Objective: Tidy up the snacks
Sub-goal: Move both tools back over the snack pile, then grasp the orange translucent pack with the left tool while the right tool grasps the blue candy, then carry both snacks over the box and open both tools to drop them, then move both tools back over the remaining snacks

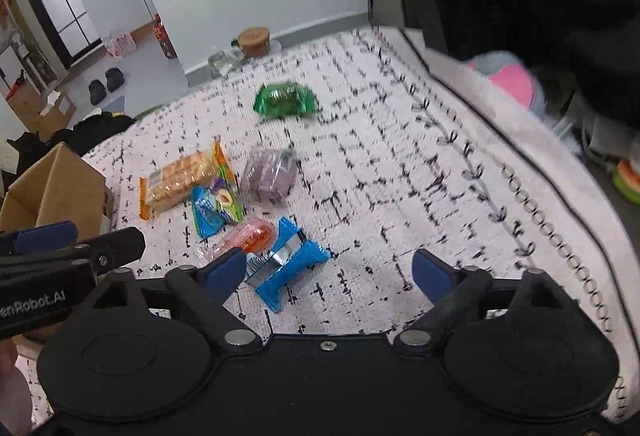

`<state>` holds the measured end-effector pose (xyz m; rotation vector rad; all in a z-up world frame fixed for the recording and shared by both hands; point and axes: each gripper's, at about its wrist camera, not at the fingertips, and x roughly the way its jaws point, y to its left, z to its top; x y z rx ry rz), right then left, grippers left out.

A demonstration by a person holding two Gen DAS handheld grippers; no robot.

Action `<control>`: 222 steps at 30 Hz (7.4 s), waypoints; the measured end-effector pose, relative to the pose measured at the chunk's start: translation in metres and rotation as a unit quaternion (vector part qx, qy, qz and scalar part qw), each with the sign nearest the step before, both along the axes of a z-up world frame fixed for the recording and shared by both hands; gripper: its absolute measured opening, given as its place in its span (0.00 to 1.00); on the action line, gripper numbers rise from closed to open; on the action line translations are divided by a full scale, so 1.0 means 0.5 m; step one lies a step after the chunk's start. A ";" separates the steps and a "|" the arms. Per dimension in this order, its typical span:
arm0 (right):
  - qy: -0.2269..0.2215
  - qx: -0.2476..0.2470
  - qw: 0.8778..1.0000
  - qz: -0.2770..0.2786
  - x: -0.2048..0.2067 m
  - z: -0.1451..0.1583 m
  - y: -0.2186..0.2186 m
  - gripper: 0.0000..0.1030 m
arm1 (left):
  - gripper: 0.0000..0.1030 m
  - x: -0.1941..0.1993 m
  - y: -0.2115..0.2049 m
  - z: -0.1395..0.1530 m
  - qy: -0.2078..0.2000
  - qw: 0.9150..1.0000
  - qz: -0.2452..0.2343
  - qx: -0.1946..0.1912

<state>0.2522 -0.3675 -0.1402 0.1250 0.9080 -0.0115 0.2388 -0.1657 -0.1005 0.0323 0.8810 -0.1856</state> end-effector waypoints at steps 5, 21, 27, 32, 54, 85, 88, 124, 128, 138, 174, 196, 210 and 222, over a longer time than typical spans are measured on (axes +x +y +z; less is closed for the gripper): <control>0.018 0.029 0.999 -0.010 0.020 -0.021 0.000 0.81 | 0.75 0.015 -0.005 -0.011 0.003 1.000 0.005 0.005; 0.039 0.028 0.999 -0.023 0.054 -0.049 -0.016 0.48 | 0.69 0.057 -0.043 -0.043 0.013 1.000 -0.017 -0.007; 0.046 0.032 0.998 -0.017 0.046 -0.045 -0.040 0.41 | 0.66 0.068 -0.064 -0.063 0.023 0.999 -0.031 -0.016; 0.047 0.037 0.998 -0.016 0.033 -0.040 -0.063 0.31 | 0.64 0.068 -0.086 -0.079 0.026 0.998 -0.051 -0.023; 0.044 0.001 0.998 -0.035 0.012 -0.017 -0.066 0.26 | 0.19 0.058 -0.109 -0.129 0.046 0.996 -0.069 -0.021; -0.073 -0.083 0.994 0.017 -0.002 0.108 0.123 0.26 | 0.18 -0.009 0.091 0.068 -0.043 0.998 0.030 -0.042; -0.077 -0.084 0.993 0.020 -0.007 0.115 0.140 0.26 | 0.17 -0.013 0.114 0.077 -0.051 0.997 0.048 -0.034; -0.120 -0.082 0.985 0.098 -0.022 0.129 0.387 0.26 | 0.17 -0.058 0.346 0.072 -0.065 0.982 0.174 0.013; -0.118 -0.078 0.984 0.109 -0.017 0.124 0.410 0.26 | 0.17 -0.050 0.364 0.067 -0.063 0.981 0.184 0.010; -0.095 -0.051 0.987 0.118 -0.012 0.107 0.447 0.26 | 0.21 -0.047 0.392 0.044 -0.044 0.977 0.208 -0.022; -0.089 -0.057 0.977 0.185 -0.099 0.086 0.393 0.75 | 0.68 -0.170 0.395 0.052 -0.050 0.959 0.275 0.040; -0.092 -0.088 0.988 0.090 -0.069 0.095 0.231 0.79 | 0.76 -0.096 0.233 0.078 -0.082 0.980 0.178 0.037; -0.092 -0.105 0.989 0.057 -0.028 0.090 0.137 0.77 | 0.75 -0.031 0.123 0.053 -0.077 0.988 0.132 0.032; -0.070 -0.091 0.993 0.037 0.012 0.069 0.067 0.67 | 0.75 0.009 0.038 0.012 -0.056 0.995 0.084 0.022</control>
